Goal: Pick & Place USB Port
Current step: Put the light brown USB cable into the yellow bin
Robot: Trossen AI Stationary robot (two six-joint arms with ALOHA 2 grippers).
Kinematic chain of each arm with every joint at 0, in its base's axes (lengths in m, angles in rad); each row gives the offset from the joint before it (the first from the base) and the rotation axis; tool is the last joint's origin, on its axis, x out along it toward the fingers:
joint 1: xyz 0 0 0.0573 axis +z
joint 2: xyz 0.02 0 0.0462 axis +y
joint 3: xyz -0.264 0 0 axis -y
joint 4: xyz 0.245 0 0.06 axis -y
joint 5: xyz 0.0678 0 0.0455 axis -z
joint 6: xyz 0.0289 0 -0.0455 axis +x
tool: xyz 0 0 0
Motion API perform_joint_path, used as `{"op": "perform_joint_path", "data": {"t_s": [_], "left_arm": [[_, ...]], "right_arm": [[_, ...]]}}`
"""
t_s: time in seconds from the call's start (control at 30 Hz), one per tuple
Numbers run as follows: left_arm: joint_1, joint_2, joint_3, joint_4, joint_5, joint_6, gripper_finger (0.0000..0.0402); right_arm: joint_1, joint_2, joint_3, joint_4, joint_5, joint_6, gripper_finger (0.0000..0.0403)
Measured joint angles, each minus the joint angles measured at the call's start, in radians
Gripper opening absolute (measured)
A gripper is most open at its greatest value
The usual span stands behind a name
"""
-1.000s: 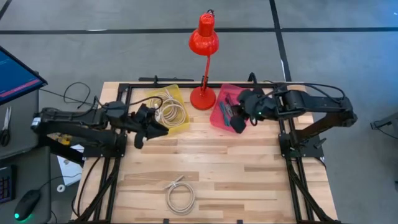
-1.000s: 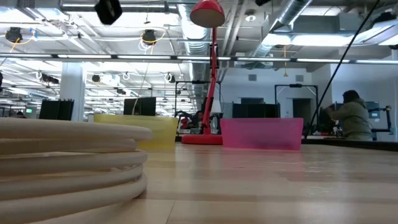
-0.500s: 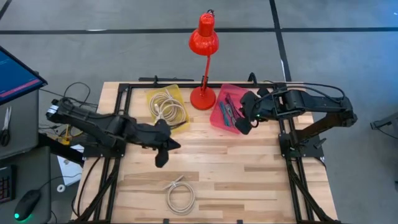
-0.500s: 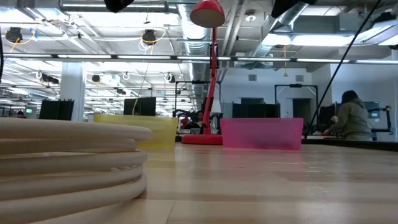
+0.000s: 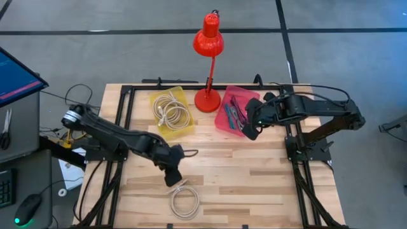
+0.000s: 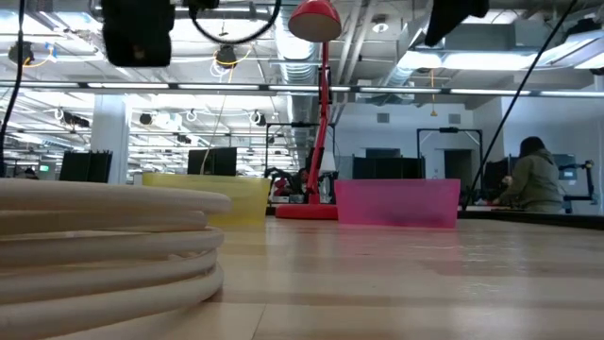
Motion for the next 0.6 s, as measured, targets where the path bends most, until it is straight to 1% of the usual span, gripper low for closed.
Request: {"op": "perform_joint_path", "data": {"t_s": [0.13,0.23,0.33,0.4,0.5,0.6], "left_arm": [[-0.011,0.067,-0.001,0.0,0.024,-0.061,0.0006],[-0.014,0.114,-0.002,0.007,0.027,-0.064,0.0023],[-0.015,0.157,-0.005,0.031,0.039,-0.071,0.0054],[-0.014,0.19,-0.005,0.043,0.065,-0.073,0.0078],[-0.019,0.231,-0.006,0.105,0.105,-0.076,0.0115],[-0.03,0.27,-0.006,0.169,0.12,-0.087,0.0148]], "right_arm": [[-0.004,0.0,-0.039,0.004,0.0,0.0,0.0013],[-0.004,0.0,-0.065,0.002,0.0,0.0,0.0013],[-0.004,0.0,-0.076,0.007,0.0,0.0,0.0013],[-0.004,0.0,-0.077,0.006,0.0,-0.001,0.0013],[-0.004,0.0,-0.077,0.007,0.0,-0.006,0.0013],[-0.004,0.0,-0.077,0.007,0.0,-0.01,0.0013]]}}
